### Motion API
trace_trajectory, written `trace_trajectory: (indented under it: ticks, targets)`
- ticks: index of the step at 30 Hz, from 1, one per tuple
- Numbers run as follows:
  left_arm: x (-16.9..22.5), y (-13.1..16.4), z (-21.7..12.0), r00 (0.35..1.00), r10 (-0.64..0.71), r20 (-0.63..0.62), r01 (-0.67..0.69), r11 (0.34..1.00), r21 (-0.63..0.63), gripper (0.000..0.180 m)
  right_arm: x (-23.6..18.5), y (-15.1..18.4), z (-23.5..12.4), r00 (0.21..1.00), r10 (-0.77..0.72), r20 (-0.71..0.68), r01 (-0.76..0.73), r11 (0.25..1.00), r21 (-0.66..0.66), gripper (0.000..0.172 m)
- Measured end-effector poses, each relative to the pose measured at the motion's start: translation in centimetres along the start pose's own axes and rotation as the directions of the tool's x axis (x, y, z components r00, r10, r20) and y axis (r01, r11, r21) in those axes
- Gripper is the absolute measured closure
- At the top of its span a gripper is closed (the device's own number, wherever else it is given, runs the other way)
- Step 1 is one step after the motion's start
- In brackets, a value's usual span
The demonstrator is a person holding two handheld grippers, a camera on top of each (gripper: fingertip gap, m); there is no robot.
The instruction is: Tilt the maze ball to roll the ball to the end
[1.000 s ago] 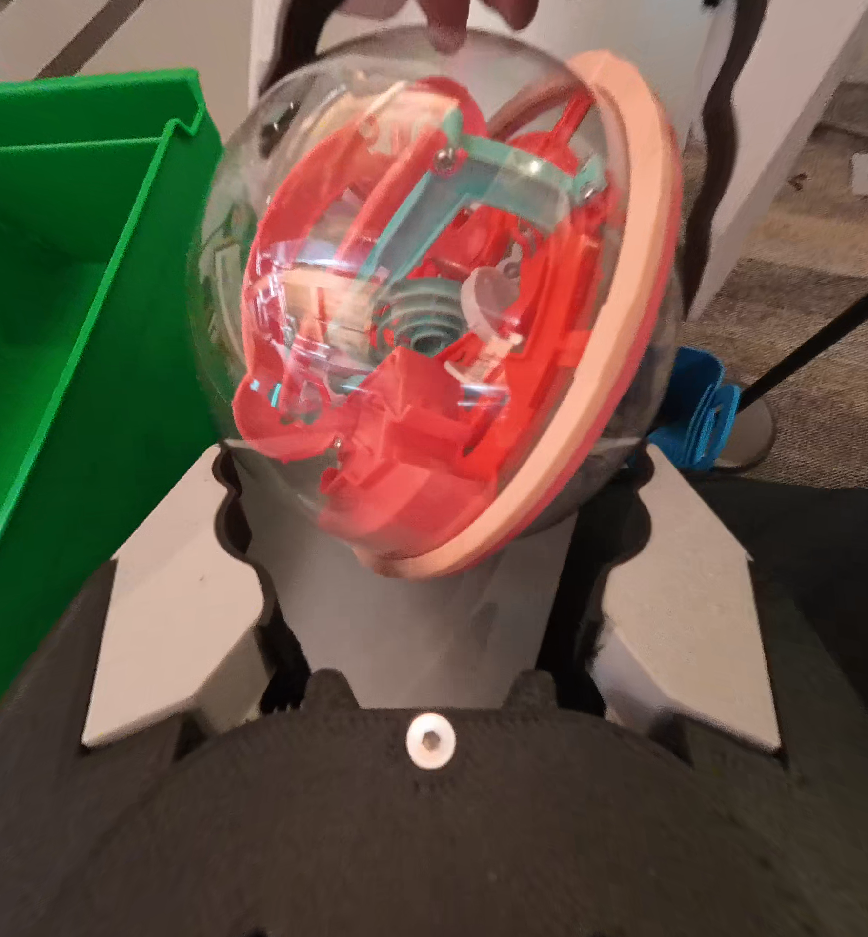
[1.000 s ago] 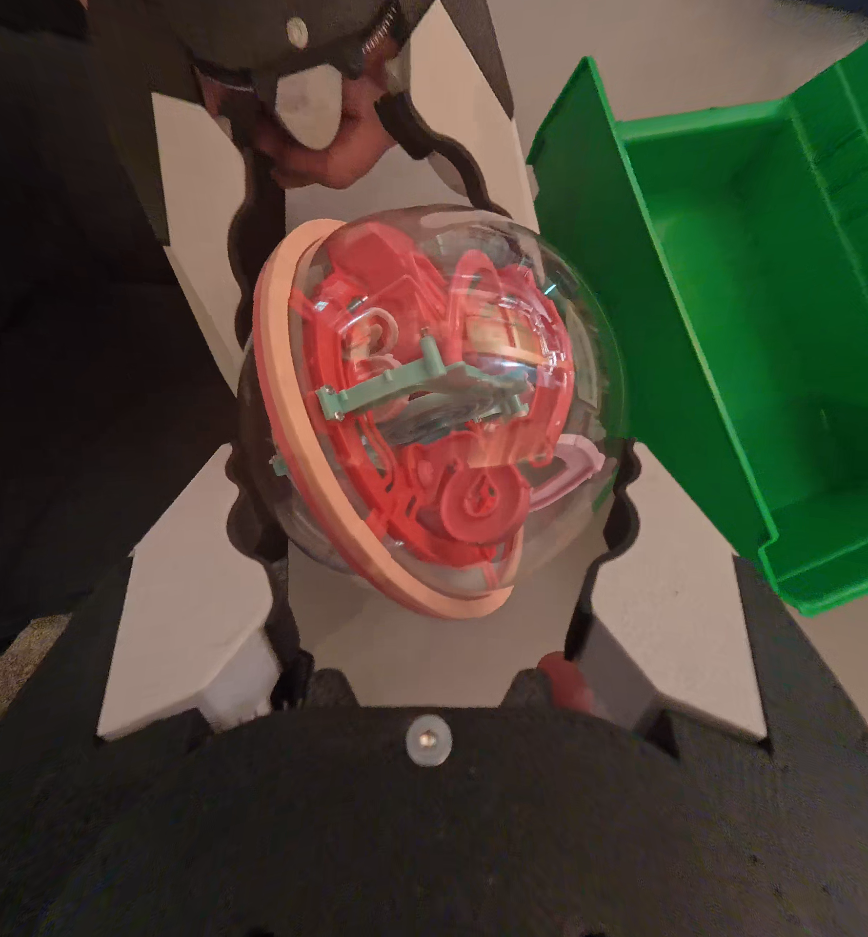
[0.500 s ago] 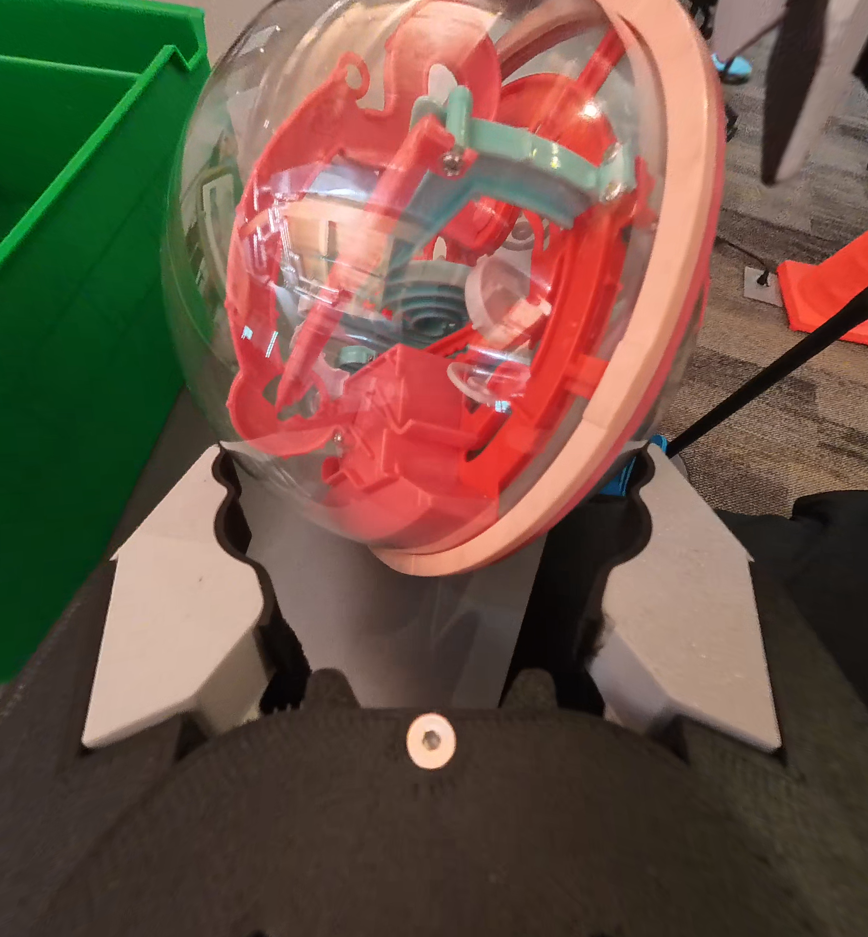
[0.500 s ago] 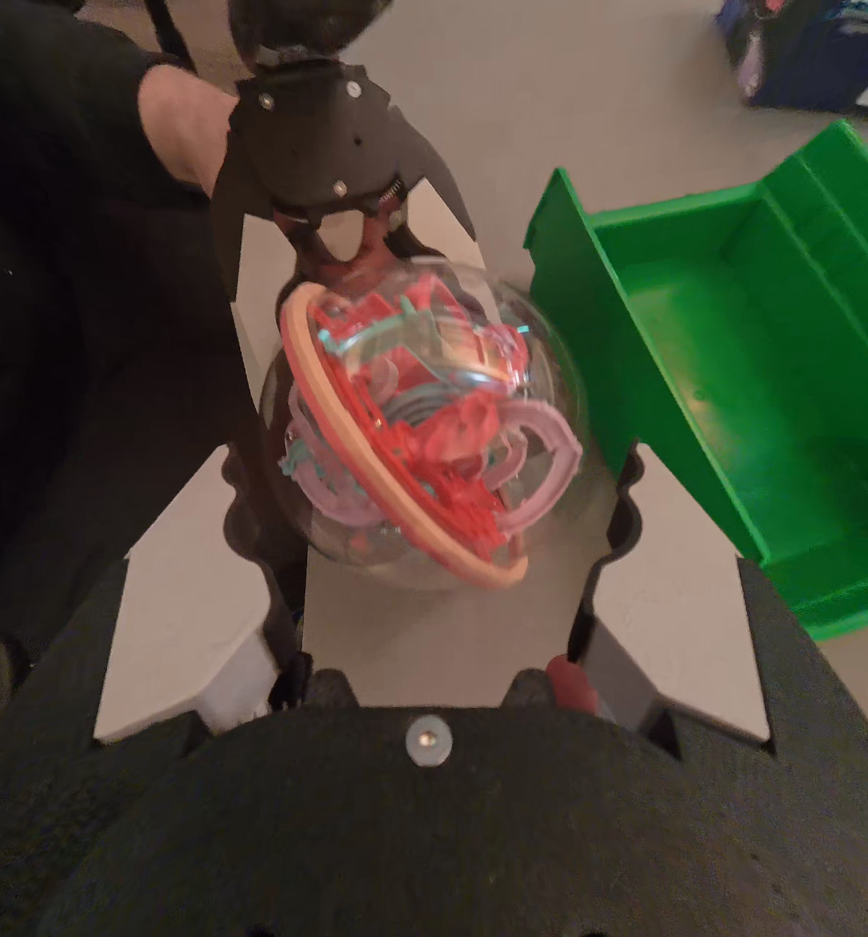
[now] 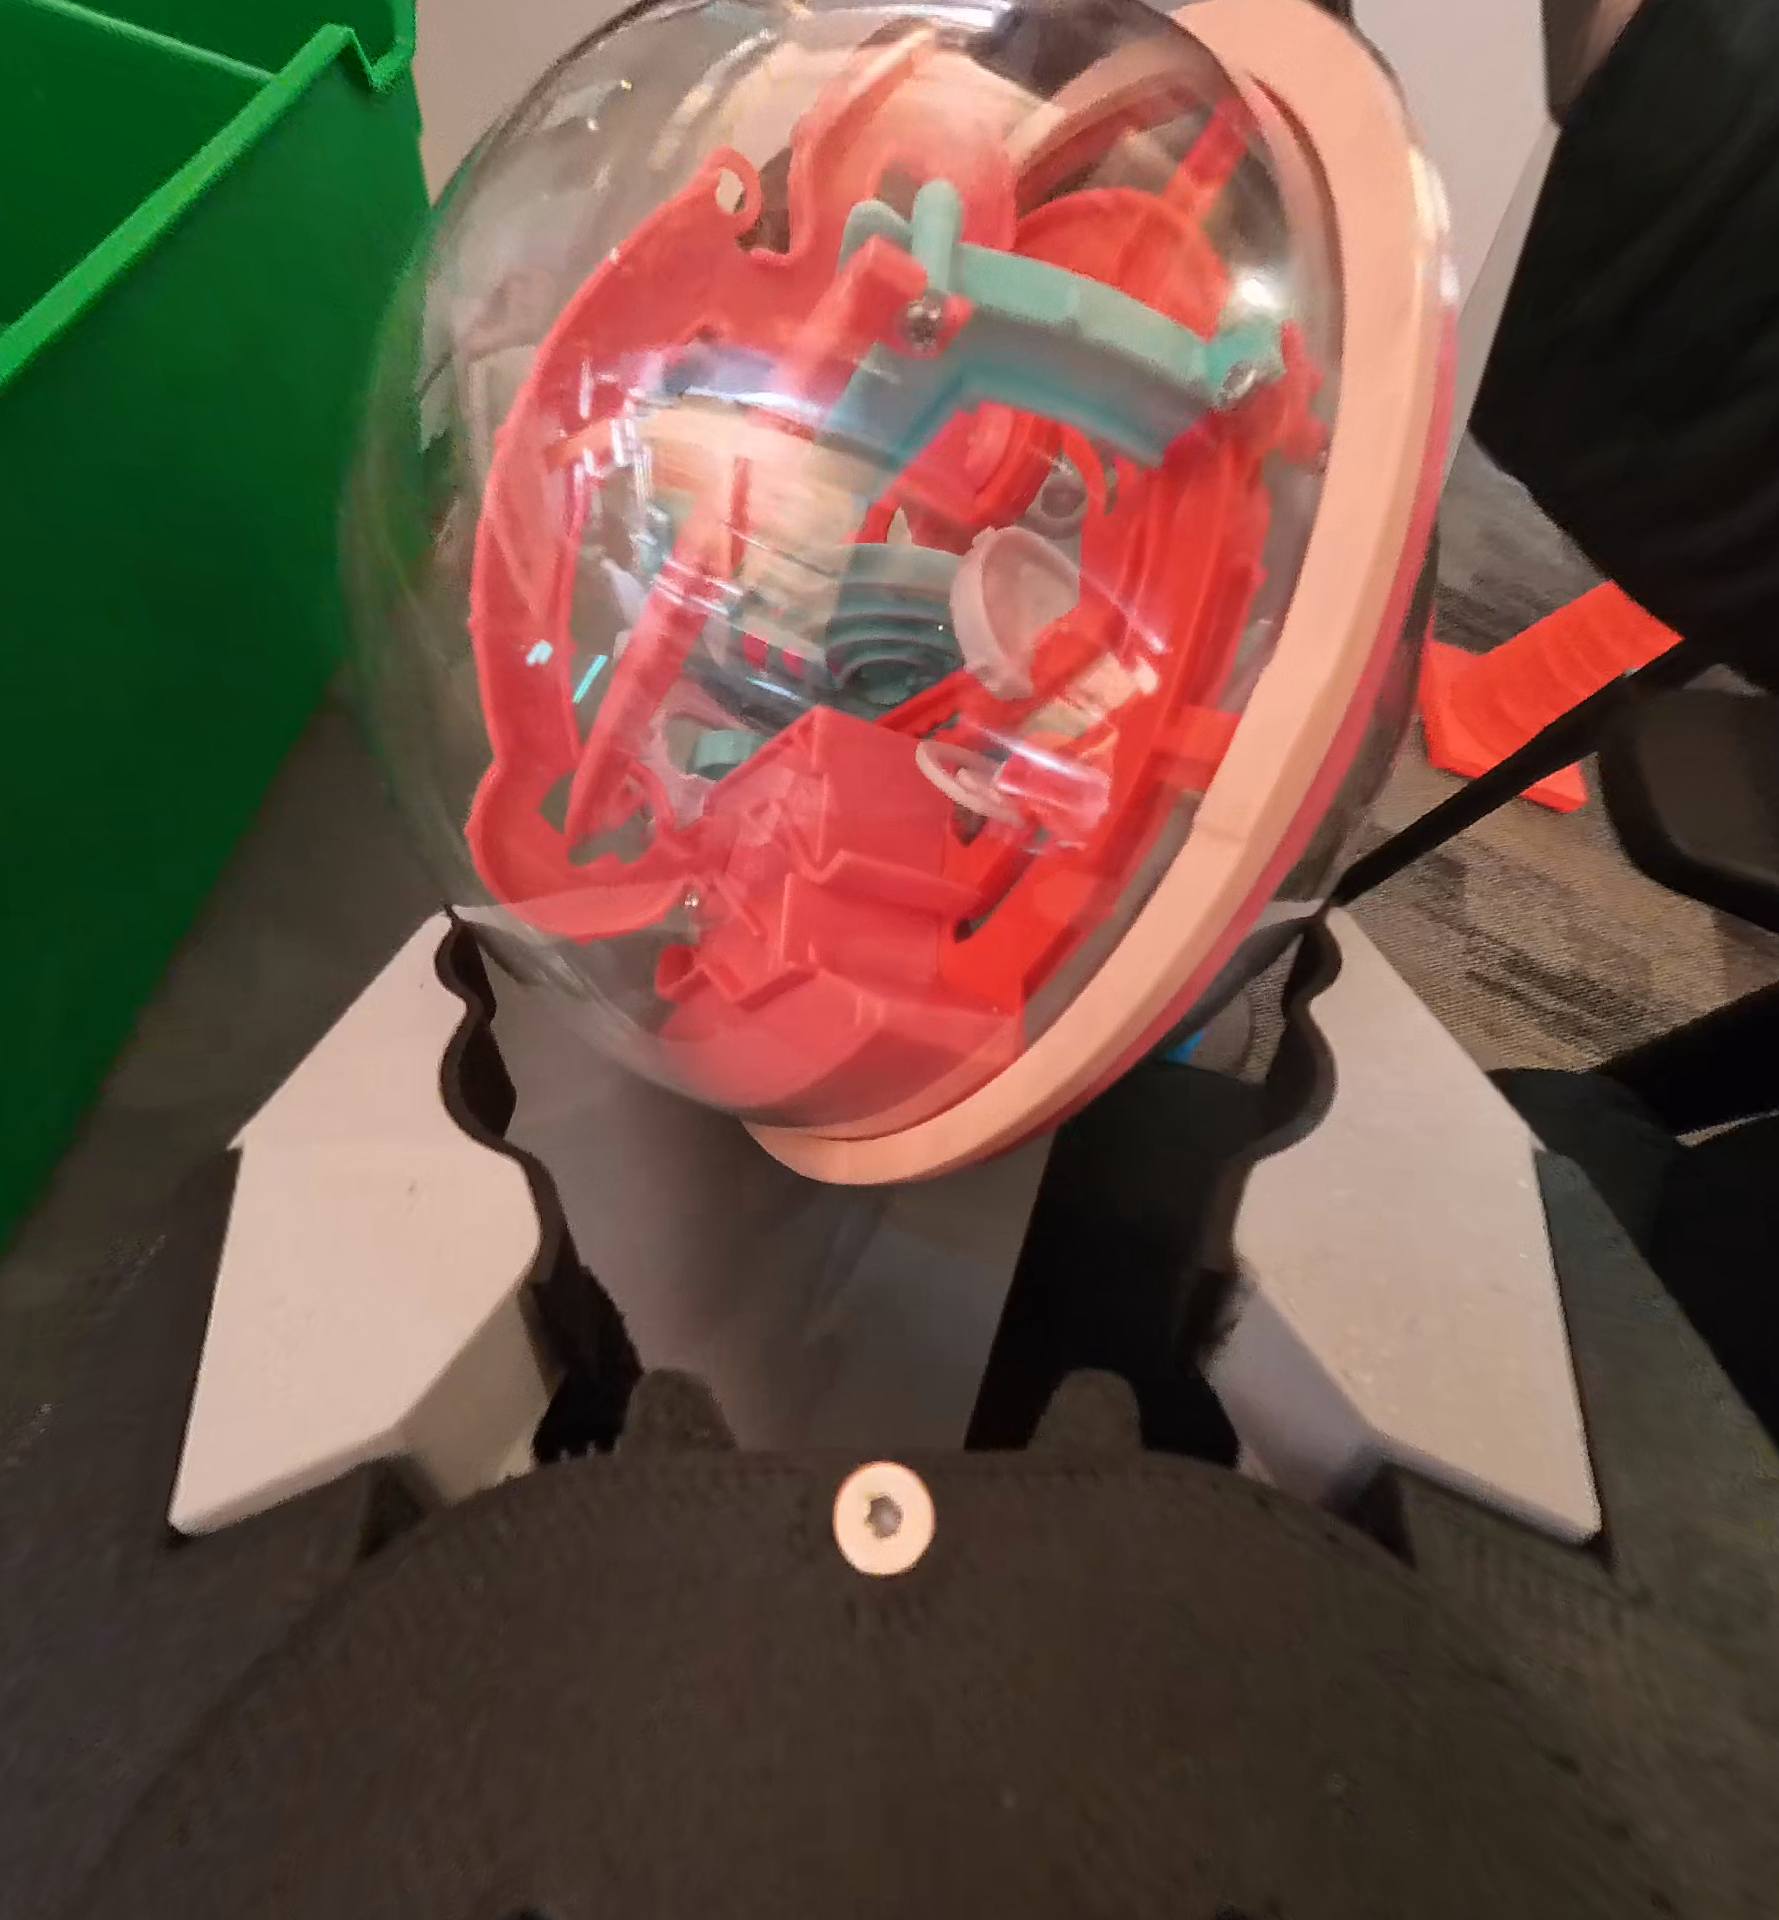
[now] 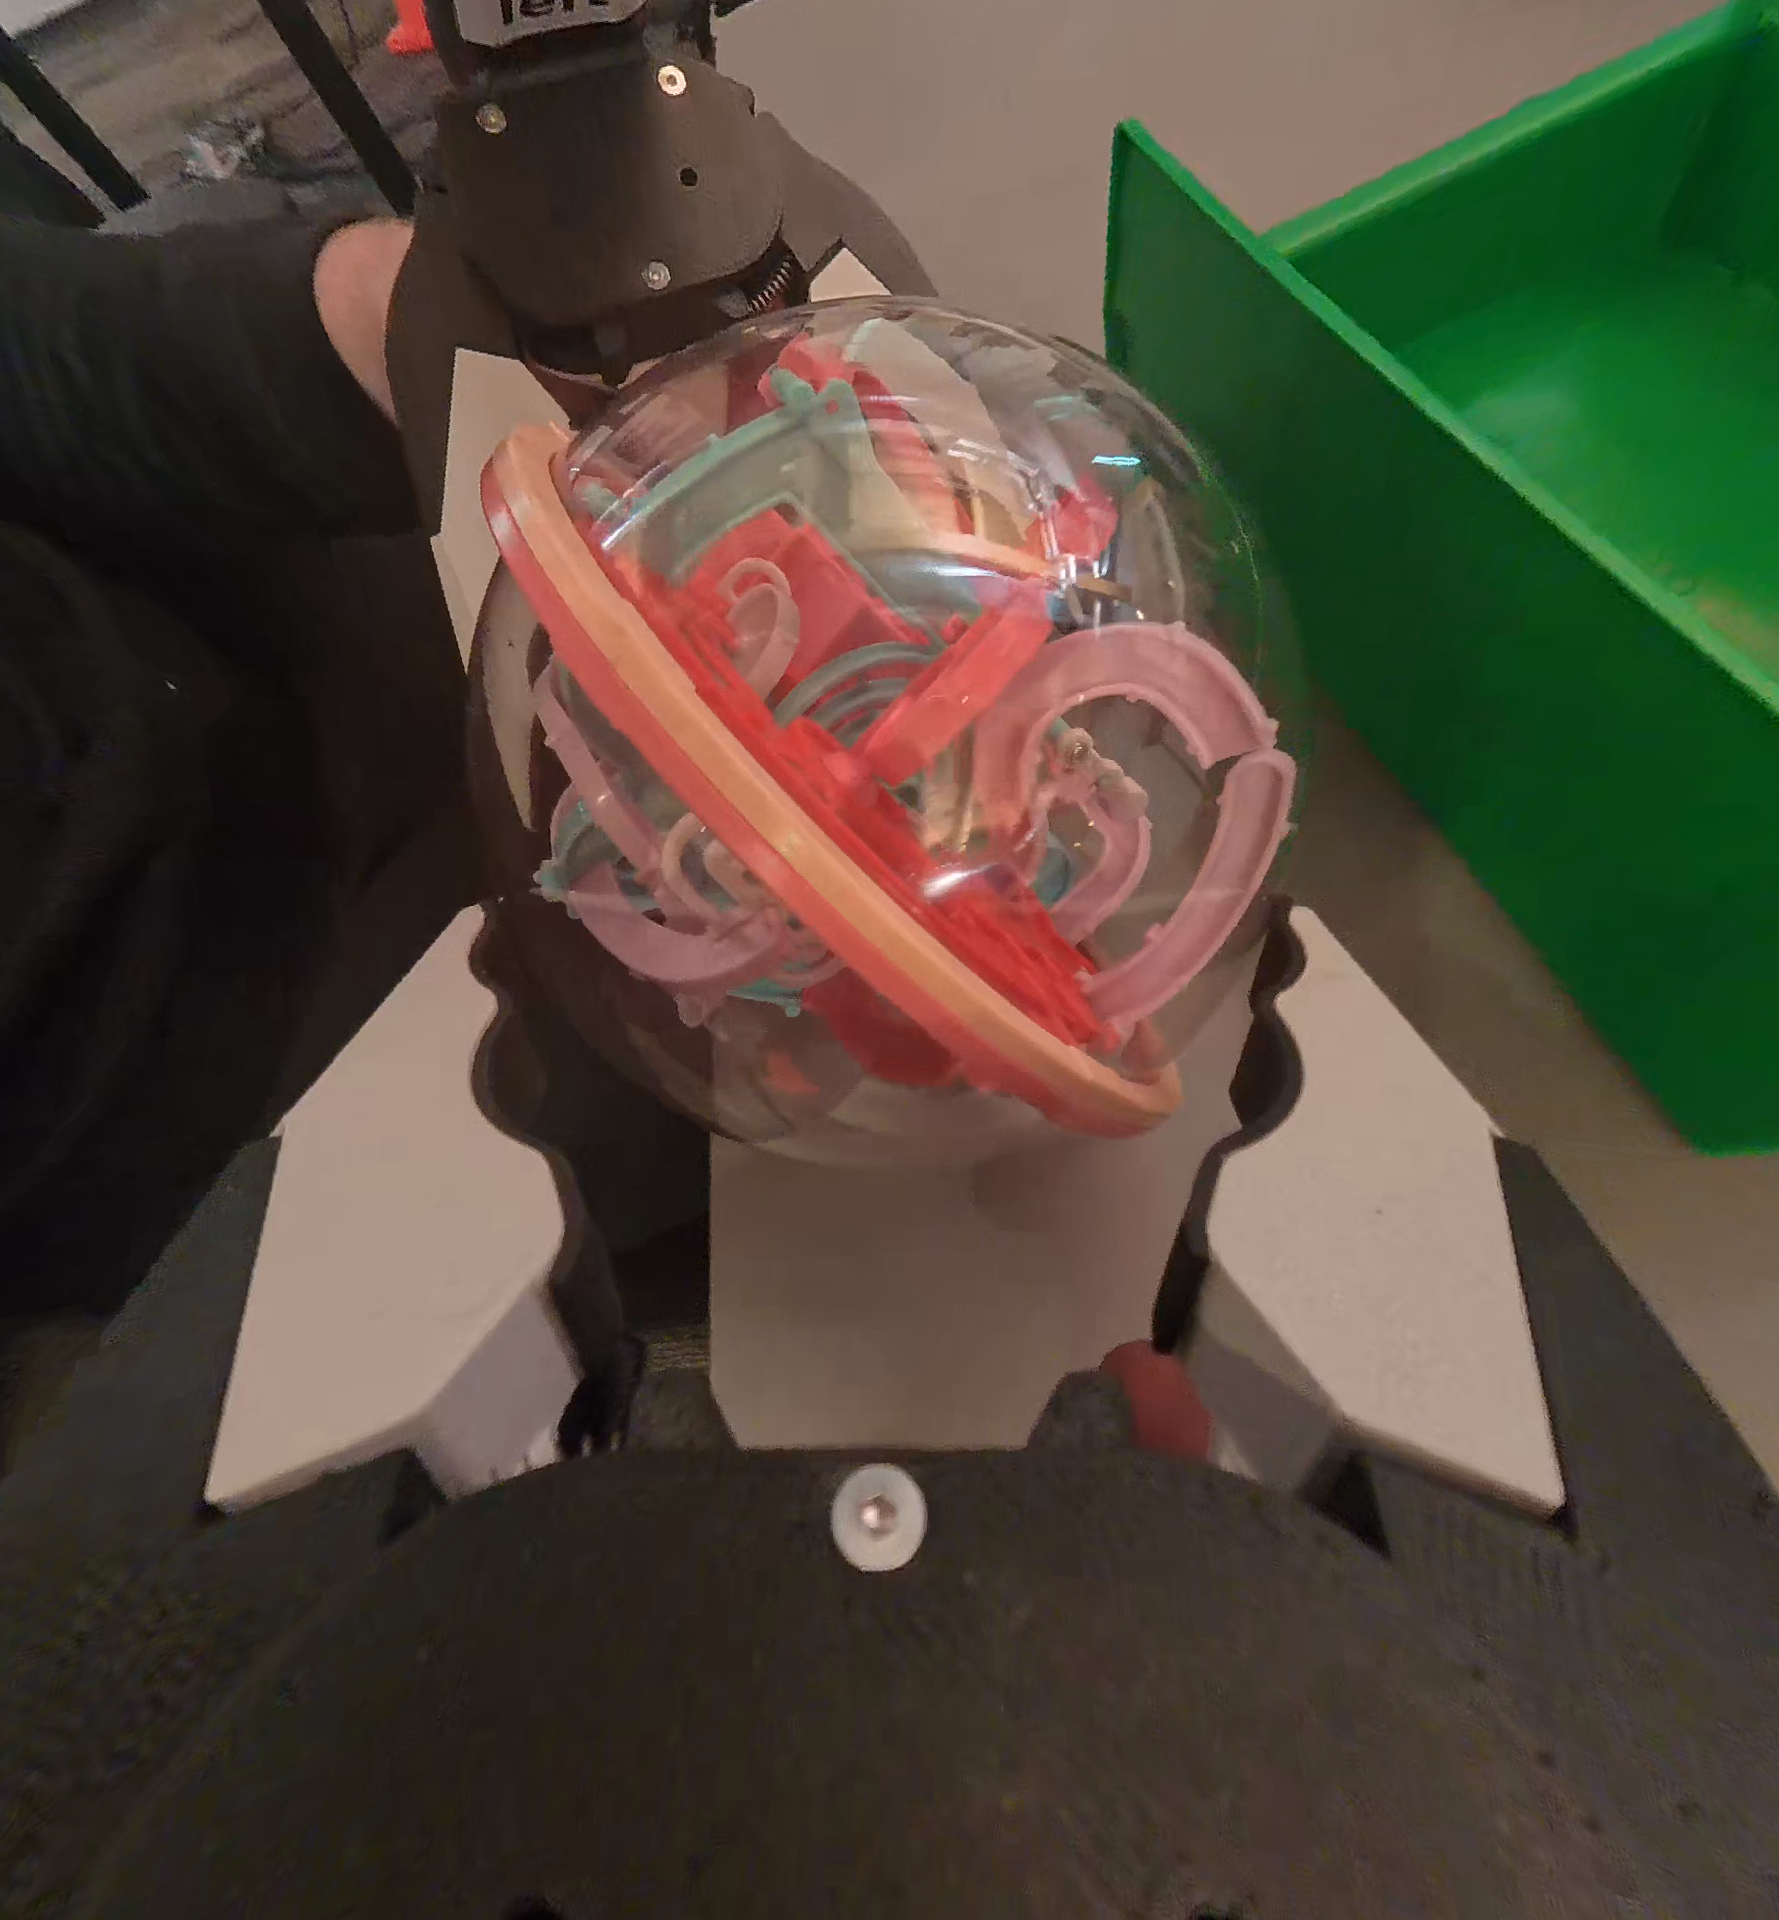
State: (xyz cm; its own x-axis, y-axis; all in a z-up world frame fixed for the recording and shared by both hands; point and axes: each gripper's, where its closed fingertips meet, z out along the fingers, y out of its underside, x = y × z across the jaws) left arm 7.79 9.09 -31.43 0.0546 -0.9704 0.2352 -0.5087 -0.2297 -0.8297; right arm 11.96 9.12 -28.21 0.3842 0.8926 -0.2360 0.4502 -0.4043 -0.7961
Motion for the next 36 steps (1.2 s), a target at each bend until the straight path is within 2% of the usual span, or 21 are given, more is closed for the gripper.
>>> trace_trajectory:
  ticks: [11, 17, 24, 30, 36]
  targets:
    - [1.5, -0.2, 0.1, 0.986, -0.136, -0.095, 0.133, 0.99, -0.042, 0.036, -0.7, 0.0, -0.7, 0.987, 0.143, 0.069, -0.144, 0.99, 0.0, 0.035]
    - [2.8, 0.4, 0.1, 0.955, -0.24, -0.176, 0.218, 0.966, -0.136, 0.039, -1.2, -0.1, -1.1, 0.961, 0.244, 0.131, -0.245, 0.969, -0.008, 0.035]
    - [3.3, 0.2, 0.2, 0.922, -0.311, -0.232, 0.277, 0.946, -0.166, 0.04, -1.2, 0.2, -1.3, 0.924, 0.339, 0.173, -0.336, 0.941, -0.052, 0.035]
    - [2.3, -0.3, 0.6, 0.958, -0.237, -0.159, 0.225, 0.97, -0.09, 0.035, -0.9, 0.7, -1.2, 0.862, 0.447, 0.239, -0.446, 0.893, -0.062, 0.035]
    - [1.8, -0.7, 0.5, 0.951, -0.259, -0.17, 0.254, 0.966, -0.053, 0.036, -0.4, 0.7, -1.0, 0.81, 0.505, 0.296, -0.529, 0.848, 0.001, 0.035]
